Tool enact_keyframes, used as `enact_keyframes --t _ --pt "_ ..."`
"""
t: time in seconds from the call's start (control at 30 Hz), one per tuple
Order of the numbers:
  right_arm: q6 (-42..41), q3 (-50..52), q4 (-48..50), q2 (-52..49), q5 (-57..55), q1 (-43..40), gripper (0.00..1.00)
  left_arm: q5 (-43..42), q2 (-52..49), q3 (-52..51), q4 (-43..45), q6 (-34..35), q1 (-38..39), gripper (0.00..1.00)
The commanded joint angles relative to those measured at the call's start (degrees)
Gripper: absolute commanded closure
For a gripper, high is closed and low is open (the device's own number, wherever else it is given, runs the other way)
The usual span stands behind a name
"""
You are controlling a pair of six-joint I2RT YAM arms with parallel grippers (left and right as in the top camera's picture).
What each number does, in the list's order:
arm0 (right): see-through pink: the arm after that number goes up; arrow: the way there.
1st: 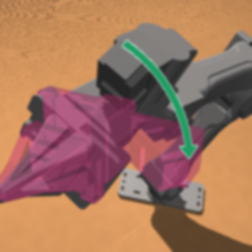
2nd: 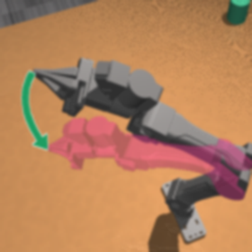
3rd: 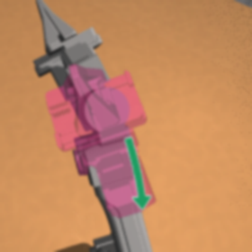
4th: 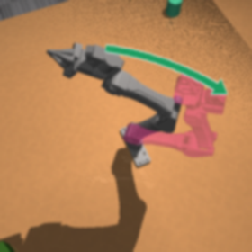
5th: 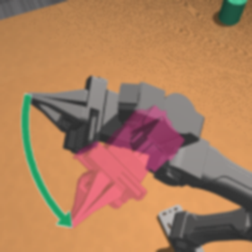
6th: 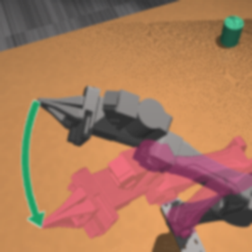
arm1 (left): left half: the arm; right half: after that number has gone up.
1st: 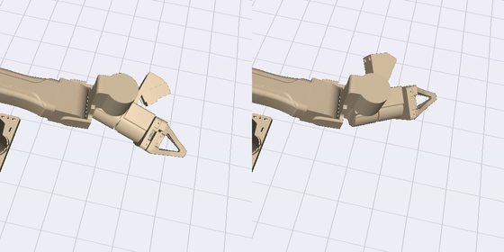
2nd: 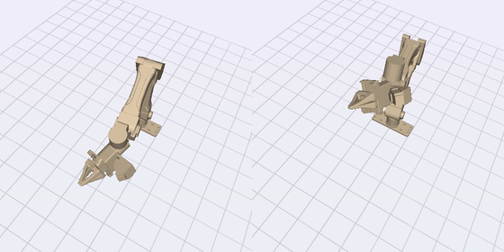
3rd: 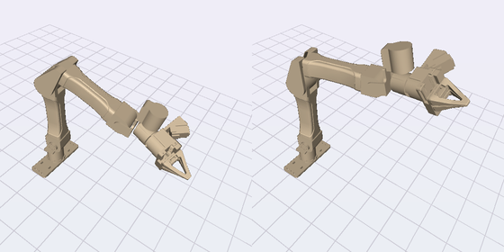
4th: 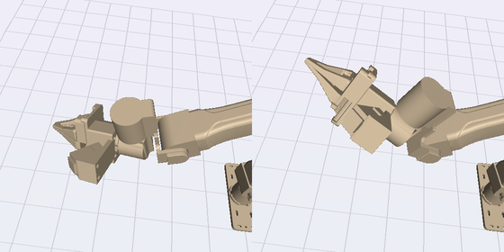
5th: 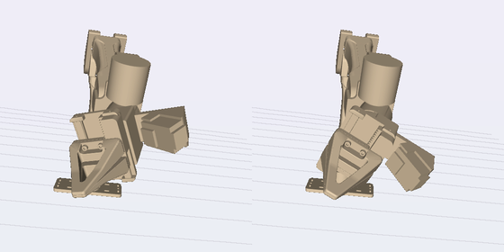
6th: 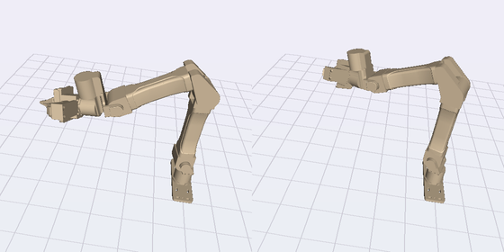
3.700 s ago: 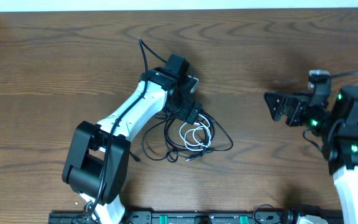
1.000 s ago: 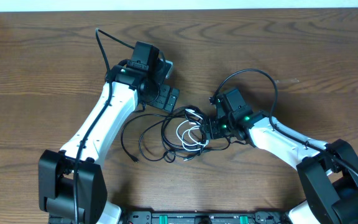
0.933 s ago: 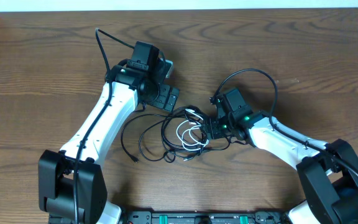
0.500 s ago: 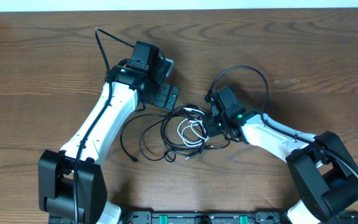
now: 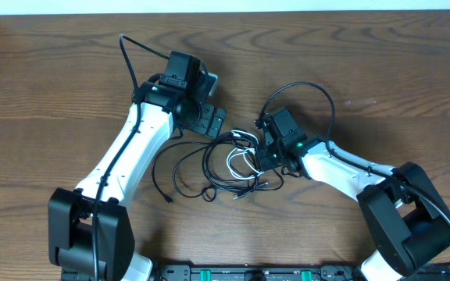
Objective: Untangle cables
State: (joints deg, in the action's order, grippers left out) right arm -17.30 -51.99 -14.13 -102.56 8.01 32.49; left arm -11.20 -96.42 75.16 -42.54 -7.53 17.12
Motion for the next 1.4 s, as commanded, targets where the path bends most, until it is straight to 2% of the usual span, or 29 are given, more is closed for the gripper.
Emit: enact_keyframes --t 0.0,0.27,0.43,0.73,1.03,1.37 --pt "4.35 0.33 -2.14 0.83 -6.95 -1.44 0.99 0.72 0.66 0.85 0.87 -0.07 -0.20 0.02" --pt "13.14 0.00 -1.92 14.08 -19.89 -1.55 0.99 -0.35 0.66 0.85 2.19 2.73 -0.17 0.02" --pt "17.27 0.00 -1.51 22.40 -22.77 -1.68 0.99 -0.90 0.70 0.85 3.08 3.78 -0.20 0.03" --pt "24.35 0.00 -0.85 28.37 -22.88 -2.56 0.99 -10.99 0.76 0.85 6.97 3.78 -0.20 0.03" --pt "21.84 0.02 -0.31 28.37 -22.67 -2.62 0.99 -13.99 1.18 0.85 7.28 3.76 -0.20 0.02" --pt "12.94 0.02 5.86 28.37 -22.47 -2.62 0.99 -27.89 1.44 0.85 6.97 3.72 -0.17 0.02"
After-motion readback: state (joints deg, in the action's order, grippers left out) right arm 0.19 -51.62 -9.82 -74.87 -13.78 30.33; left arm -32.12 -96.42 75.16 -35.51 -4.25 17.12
